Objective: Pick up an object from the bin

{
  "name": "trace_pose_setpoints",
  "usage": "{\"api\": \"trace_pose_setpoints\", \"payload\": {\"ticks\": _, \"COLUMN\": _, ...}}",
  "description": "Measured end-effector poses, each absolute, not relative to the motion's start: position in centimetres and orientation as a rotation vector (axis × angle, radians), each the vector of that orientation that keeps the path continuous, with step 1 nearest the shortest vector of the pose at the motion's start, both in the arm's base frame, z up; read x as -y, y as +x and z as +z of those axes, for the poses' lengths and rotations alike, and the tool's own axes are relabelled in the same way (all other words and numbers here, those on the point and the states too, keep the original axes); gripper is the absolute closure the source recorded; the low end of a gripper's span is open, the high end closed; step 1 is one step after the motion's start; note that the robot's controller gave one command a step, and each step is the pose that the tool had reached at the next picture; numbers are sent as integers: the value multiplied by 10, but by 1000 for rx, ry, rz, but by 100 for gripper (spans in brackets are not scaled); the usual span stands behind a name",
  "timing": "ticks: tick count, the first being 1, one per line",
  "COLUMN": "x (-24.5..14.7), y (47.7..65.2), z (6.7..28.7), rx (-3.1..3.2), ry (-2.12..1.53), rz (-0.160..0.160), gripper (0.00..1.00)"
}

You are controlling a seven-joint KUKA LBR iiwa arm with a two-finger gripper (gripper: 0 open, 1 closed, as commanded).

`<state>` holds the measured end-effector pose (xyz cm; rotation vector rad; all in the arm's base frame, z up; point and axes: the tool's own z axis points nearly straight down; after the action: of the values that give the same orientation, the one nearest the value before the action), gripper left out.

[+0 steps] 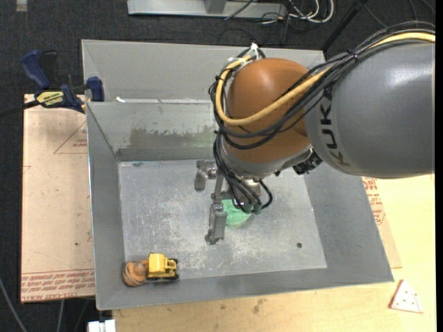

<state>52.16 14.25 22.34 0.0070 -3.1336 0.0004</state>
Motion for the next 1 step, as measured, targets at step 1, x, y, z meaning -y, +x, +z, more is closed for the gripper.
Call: {"api": "trace_pose_setpoints", "payload": {"ticks": 1, "x": -142, "y": 523, "z": 228, "rx": 3142, "ry": 1, "rz": -2, "gripper": 0}}
